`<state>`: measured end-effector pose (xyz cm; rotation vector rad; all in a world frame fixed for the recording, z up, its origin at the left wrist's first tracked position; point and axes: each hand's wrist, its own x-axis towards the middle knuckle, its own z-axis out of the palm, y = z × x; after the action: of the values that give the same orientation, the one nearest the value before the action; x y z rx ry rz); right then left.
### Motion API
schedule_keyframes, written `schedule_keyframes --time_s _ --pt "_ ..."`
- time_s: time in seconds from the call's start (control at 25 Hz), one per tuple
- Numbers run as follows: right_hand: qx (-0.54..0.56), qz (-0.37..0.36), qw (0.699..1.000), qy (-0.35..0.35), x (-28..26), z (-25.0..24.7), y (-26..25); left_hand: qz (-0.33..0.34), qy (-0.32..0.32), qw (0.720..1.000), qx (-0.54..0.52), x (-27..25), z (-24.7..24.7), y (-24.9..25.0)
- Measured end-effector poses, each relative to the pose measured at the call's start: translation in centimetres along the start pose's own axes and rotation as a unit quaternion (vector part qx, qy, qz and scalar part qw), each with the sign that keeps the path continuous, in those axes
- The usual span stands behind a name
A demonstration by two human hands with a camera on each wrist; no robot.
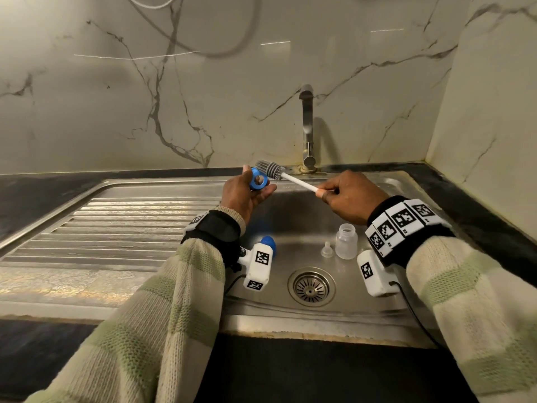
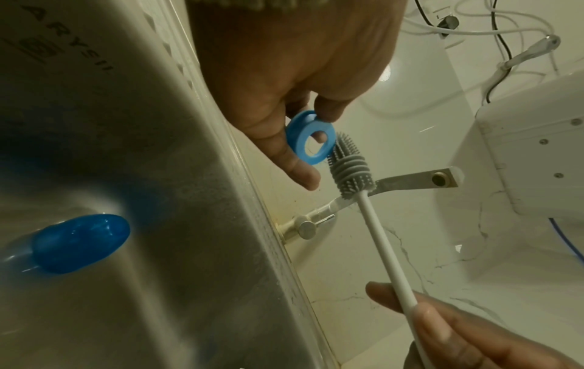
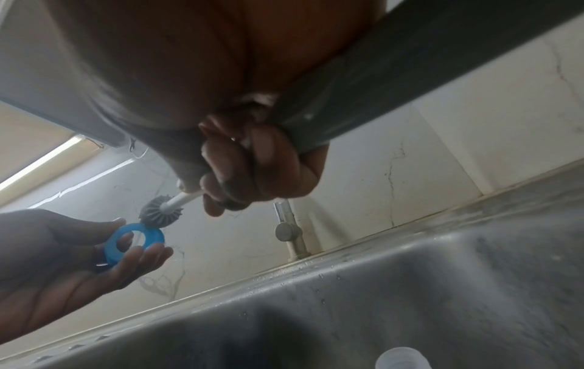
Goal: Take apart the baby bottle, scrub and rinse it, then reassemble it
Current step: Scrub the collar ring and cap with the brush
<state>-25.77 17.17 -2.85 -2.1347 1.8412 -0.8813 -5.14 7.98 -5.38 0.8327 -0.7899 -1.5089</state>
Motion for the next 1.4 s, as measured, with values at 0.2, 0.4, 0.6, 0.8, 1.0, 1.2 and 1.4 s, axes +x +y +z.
schedule_keyframes --time_s 0.2,0.4,0.6,0.8,1.0,1.2,1.4 --pt "-0.002 0.009 1.000 -0.007 -0.11 -0.32 0.32 0.021 -0.002 1.000 0.018 -0.09 0.11 -0.20" --pt "-0.006 0.010 1.000 0.002 -0.20 -0.06 -0.08 0.041 0.004 0.998 0.044 0.05 0.06 -0.18" --pt "0.007 0.015 1.000 -0.002 -0.25 -0.08 -0.23 0.049 0.008 0.998 0.038 -0.33 0.31 0.02" --pt "0.009 0.015 1.000 -0.004 -0.28 -0.05 -0.32 0.053 -0.013 0.997 0.055 -0.71 0.35 0.29" --pt "0.007 0.023 1.000 0.000 -0.29 -0.29 0.10 0.053 0.006 0.996 0.065 -0.78 0.43 0.14" --pt "0.009 0.019 1.000 0.006 -0.16 -0.20 0.25 0.042 0.007 0.998 0.037 -0.77 0.75 0.11" --pt "0.013 0.011 1.000 -0.007 -0.19 -0.22 0.30 0.040 -0.005 0.999 0.013 -0.56 0.52 0.30"
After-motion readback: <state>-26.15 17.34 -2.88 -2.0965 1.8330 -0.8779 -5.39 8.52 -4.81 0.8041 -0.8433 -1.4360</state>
